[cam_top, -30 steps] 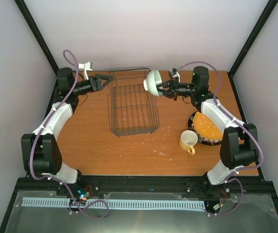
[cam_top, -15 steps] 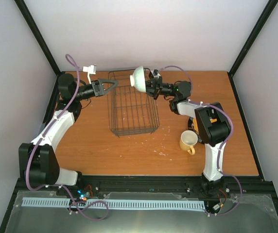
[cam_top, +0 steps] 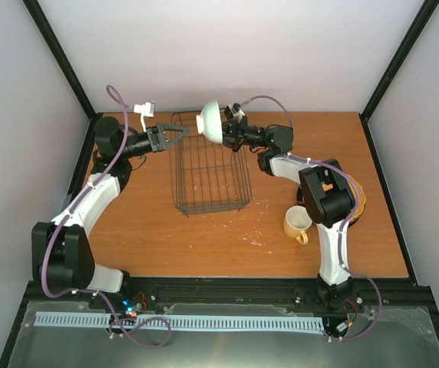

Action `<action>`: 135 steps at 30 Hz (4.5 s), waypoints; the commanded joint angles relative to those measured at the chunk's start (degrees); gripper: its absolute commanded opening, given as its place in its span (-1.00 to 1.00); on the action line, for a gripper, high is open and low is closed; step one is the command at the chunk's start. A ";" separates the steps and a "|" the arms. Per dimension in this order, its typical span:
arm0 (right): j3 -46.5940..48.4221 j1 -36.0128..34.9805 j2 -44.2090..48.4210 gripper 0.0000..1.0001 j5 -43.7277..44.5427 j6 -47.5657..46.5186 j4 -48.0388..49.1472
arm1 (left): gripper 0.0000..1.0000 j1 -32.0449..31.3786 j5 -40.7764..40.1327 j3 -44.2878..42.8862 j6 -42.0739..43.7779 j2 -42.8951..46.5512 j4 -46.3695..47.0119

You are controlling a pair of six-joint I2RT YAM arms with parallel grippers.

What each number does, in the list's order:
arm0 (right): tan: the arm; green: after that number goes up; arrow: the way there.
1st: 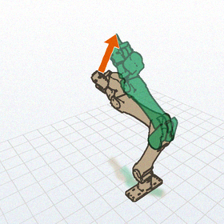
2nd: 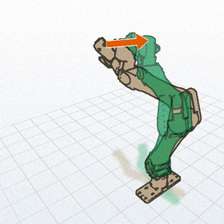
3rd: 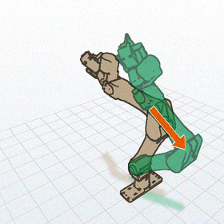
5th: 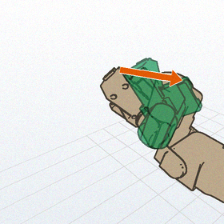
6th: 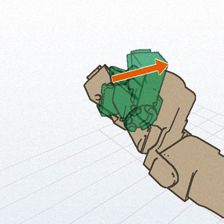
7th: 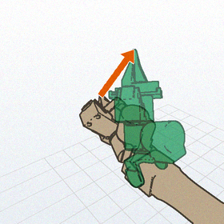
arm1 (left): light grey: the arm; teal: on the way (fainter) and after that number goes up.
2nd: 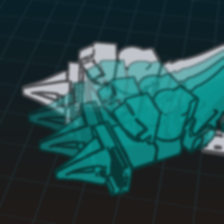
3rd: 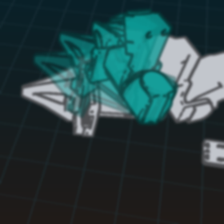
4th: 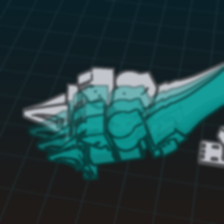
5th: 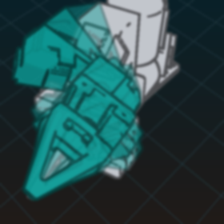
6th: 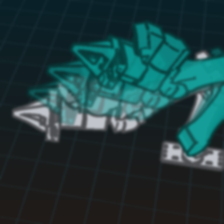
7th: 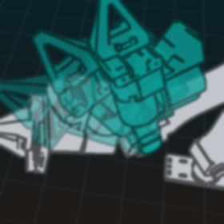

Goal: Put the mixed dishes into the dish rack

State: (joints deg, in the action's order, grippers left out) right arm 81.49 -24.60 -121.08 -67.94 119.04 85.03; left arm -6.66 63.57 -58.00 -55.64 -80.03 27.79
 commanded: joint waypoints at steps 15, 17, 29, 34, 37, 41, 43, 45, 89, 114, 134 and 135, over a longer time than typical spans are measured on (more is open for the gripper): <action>1.83 -1.90 -2.45 -0.95 1.34 6.80 5.32 | 0.66 -5.02 -0.66 -7.09 -2.81 -5.46 5.80; 1.93 -2.09 -2.49 -0.94 1.45 6.97 5.49 | 0.56 -5.03 -0.94 -6.98 -2.81 -5.41 5.74; 2.89 -2.47 -3.10 -0.94 2.20 6.93 5.50 | -0.42 -5.05 -2.17 -6.04 -1.90 -4.48 3.76; 3.20 -2.58 -3.29 -0.94 2.00 6.94 5.42 | -0.98 -5.04 -2.63 -6.11 -0.93 -3.74 2.03; 2.27 -2.56 -3.09 -0.77 2.17 6.61 5.40 | -0.99 -5.04 -3.52 -7.40 2.18 -2.72 -2.31; 0.08 -2.49 -2.15 -0.52 2.29 5.03 4.62 | -0.99 -5.04 -5.62 -10.79 9.15 -1.23 -12.16; -0.97 -2.43 -1.70 -0.48 2.37 4.23 4.17 | -0.99 -5.05 -6.08 -12.24 11.77 -0.85 -15.58; -1.69 -2.43 -1.41 -0.48 2.22 3.64 3.62 | -0.99 -5.07 -6.09 -13.39 13.32 -0.83 -18.41; 7.67 17.40 17.54 -0.04 42.35 -95.74 -127.39 | -0.99 -31.06 -72.28 -43.24 57.17 -29.21 -83.29; 4.62 21.75 18.32 -0.04 38.37 -98.31 -126.34 | -0.97 -33.49 -73.19 -46.12 58.98 -38.08 -76.68; 3.42 23.71 19.01 -0.04 37.91 -100.70 -128.10 | -0.27 -33.50 -77.56 -46.44 58.50 -41.42 -75.43; 3.32 23.76 19.10 -0.04 37.85 -100.73 -128.18 | -0.23 -33.47 -77.50 -46.55 58.31 -41.56 -75.49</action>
State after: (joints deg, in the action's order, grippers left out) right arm 85.84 -1.54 -103.53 -29.39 19.62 -42.00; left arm -39.66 -13.32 -101.91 2.17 -120.18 -48.84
